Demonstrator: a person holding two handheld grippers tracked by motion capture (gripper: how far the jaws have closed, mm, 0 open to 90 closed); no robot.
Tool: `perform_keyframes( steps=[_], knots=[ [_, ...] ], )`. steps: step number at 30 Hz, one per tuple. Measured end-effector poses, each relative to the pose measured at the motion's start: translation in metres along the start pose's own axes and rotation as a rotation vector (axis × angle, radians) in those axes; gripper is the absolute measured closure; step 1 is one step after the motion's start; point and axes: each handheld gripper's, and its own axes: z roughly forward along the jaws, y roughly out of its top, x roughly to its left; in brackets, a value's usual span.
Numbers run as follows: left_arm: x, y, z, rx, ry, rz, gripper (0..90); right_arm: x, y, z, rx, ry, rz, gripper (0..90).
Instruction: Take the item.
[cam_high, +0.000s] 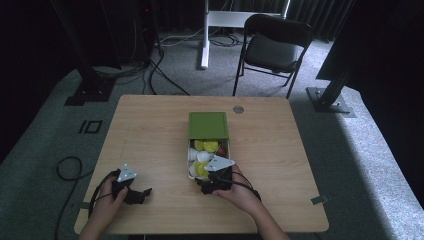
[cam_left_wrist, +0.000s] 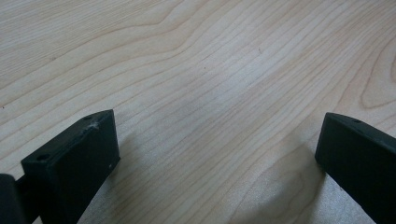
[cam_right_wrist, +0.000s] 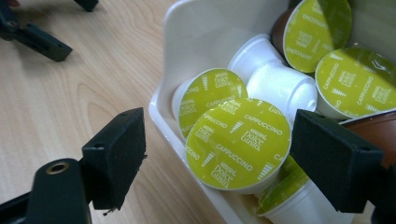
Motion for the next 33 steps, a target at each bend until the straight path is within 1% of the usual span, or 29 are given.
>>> perform_keyframes(
  steps=[1,2,5,8,9,10,12,16,18,19,21,24,25,26,28,29,33],
  knots=[
    [0.0,0.0,0.0,0.0,0.0,0.0,0.6,0.0,0.0,0.001,0.002,-0.002,-0.003,20.7],
    [0.0,0.0,0.0,0.0,0.0,0.0,0.6,0.001,-0.001,0.003,0.006,-0.015,0.0,22.2],
    [0.0,0.0,0.0,0.0,0.0,0.0,0.5,0.001,-0.002,0.006,0.015,-0.025,0.004,26.0],
    [0.0,0.0,0.0,0.0,0.0,0.0,0.6,0.001,-0.004,0.008,0.028,-0.035,-0.006,27.0],
    [0.0,0.0,0.0,0.0,0.0,0.0,0.6,0.001,-0.005,0.009,0.027,-0.031,0.011,29.5],
    [0.0,0.0,0.0,0.0,0.0,0.0,0.5,0.0,-0.005,0.009,0.025,-0.021,0.016,30.4],
    [0.0,0.0,0.0,0.0,0.0,0.0,0.6,0.0,-0.005,0.009,0.026,-0.018,0.019,31.7],
    [0.0,0.0,0.0,0.0,0.0,0.0,0.6,-0.003,-0.004,0.005,0.014,-0.007,0.04,39.8],
    [0.0,0.0,0.0,0.0,0.0,-0.001,0.6,-0.004,-0.004,0.004,0.021,-0.011,0.035,39.9],
    [0.0,0.0,0.0,0.0,0.0,0.0,0.6,-0.005,-0.004,0.004,0.021,-0.002,0.043,40.0],
    [0.0,0.0,0.0,0.0,0.0,0.0,0.6,-0.006,-0.004,0.004,0.022,0.001,0.044,40.0],
    [0.0,0.0,0.0,0.0,0.0,0.0,0.6,-0.005,-0.003,0.002,0.014,-0.003,0.041,40.0],
    [0.0,0.0,0.0,0.0,0.0,0.0,0.6,-0.005,-0.002,0.001,0.01,0.0,0.038,40.0],
    [0.0,0.0,0.0,0.0,0.0,0.0,0.5,-0.005,-0.001,0.0,-0.001,-0.003,0.046,40.1],
    [0.0,0.0,0.0,0.0,0.0,0.0,0.6,-0.006,0.001,-0.003,-0.004,-0.004,0.037,40.1],
    [0.0,0.0,0.0,-0.001,0.0,-0.001,0.6,-0.007,0.003,-0.004,-0.011,-0.004,0.046,40.1],
    [0.0,0.0,0.0,-0.001,0.0,-0.002,0.5,-0.009,0.01,-0.011,-0.032,0.003,0.046,40.1]
  ],
)
